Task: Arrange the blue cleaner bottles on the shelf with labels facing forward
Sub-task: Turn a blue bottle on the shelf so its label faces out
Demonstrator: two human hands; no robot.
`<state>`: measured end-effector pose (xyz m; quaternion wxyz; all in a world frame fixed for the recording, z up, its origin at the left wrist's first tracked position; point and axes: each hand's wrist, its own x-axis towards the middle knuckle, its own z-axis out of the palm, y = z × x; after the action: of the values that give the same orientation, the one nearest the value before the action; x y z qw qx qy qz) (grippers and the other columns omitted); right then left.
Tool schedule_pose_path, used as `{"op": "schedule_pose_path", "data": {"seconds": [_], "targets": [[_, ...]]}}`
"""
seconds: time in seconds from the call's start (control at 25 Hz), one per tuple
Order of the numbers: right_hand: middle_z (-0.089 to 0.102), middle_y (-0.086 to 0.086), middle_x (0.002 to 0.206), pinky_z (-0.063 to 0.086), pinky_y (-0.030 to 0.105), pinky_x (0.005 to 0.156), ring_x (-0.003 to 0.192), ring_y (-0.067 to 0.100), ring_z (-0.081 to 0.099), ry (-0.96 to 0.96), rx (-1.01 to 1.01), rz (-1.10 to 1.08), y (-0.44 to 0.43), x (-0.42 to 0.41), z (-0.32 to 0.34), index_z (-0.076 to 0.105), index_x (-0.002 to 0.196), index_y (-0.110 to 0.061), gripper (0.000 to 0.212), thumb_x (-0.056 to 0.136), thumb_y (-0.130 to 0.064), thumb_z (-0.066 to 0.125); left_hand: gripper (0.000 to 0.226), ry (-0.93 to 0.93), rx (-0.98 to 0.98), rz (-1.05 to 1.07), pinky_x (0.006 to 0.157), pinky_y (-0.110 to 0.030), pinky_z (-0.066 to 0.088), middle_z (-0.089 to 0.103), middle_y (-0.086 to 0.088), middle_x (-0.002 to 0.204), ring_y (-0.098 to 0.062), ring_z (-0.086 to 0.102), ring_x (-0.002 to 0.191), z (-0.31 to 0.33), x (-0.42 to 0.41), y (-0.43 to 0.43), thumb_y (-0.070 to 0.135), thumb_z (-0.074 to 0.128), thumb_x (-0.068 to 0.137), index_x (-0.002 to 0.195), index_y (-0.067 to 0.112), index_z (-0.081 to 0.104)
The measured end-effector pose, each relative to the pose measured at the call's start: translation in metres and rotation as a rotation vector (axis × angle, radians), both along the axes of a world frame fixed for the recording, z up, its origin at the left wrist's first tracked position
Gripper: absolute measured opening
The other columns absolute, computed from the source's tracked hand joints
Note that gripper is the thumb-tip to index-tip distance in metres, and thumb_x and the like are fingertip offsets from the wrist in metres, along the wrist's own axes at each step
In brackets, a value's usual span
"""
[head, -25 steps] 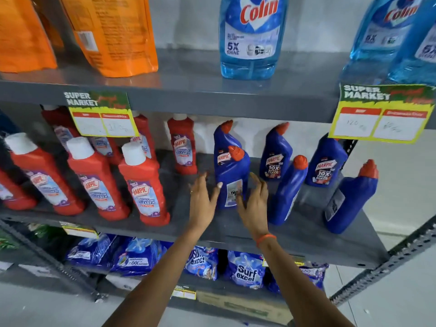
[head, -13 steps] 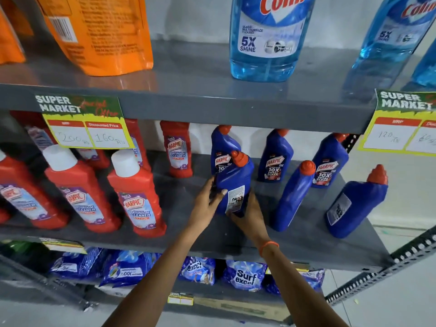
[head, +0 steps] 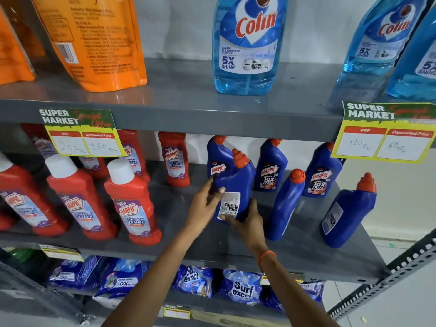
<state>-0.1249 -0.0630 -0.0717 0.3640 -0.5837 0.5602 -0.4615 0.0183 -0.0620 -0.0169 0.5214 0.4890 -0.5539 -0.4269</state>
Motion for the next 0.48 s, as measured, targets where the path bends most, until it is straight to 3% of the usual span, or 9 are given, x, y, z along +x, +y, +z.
{"op": "schedule_pose_path", "data": {"seconds": [0.08, 0.2, 0.36, 0.48], "targets": [[0.071, 0.006, 0.089, 0.052, 0.031, 0.064, 0.079, 0.027, 0.070, 0.013, -0.053, -0.061, 0.004, 0.009, 0.002, 0.040, 0.106, -0.022, 0.054, 0.067, -0.021, 0.078, 0.061, -0.124, -0.065, 0.076, 0.092, -0.034, 0.052, 0.062, -0.005, 0.122, -0.016, 0.061, 0.108, 0.005, -0.020, 0.006, 0.039, 0.065, 0.080, 0.132, 0.020, 0.040], [0.071, 0.022, 0.089, 0.052, 0.039, 0.060, 0.076, 0.041, 0.067, 0.155, -0.150, -0.091, 0.011, 0.018, 0.000, 0.034, 0.131, -0.007, 0.065, 0.076, -0.014, 0.069, 0.082, -0.225, -0.112, 0.287, 0.083, -0.035, 0.053, 0.063, -0.005, 0.111, -0.020, 0.063, 0.093, 0.015, -0.044, 0.011, 0.046, 0.080, 0.061, 0.125, 0.014, 0.040], [0.066, 0.015, 0.109, 0.052, 0.041, 0.080, 0.096, 0.031, 0.063, 0.120, -0.189, -0.061, 0.020, 0.021, -0.004, 0.044, 0.123, -0.010, 0.054, 0.077, -0.018, 0.071, 0.050, -0.202, -0.066, 0.396, 0.078, -0.041, 0.055, 0.070, -0.010, 0.098, -0.027, 0.067, 0.085, 0.025, -0.032, 0.001, 0.031, 0.077, 0.068, 0.108, 0.013, 0.053], [0.057, 0.015, 0.124, 0.047, 0.041, 0.098, 0.113, 0.028, 0.054, 0.118, -0.220, -0.041, 0.024, 0.024, -0.012, 0.044, 0.126, -0.006, 0.060, 0.075, -0.015, 0.075, 0.036, -0.130, -0.041, 0.357, 0.080, -0.043, 0.056, 0.071, -0.012, 0.095, -0.027, 0.068, 0.085, 0.025, -0.016, -0.006, 0.016, 0.074, 0.070, 0.103, 0.011, 0.058]]}}
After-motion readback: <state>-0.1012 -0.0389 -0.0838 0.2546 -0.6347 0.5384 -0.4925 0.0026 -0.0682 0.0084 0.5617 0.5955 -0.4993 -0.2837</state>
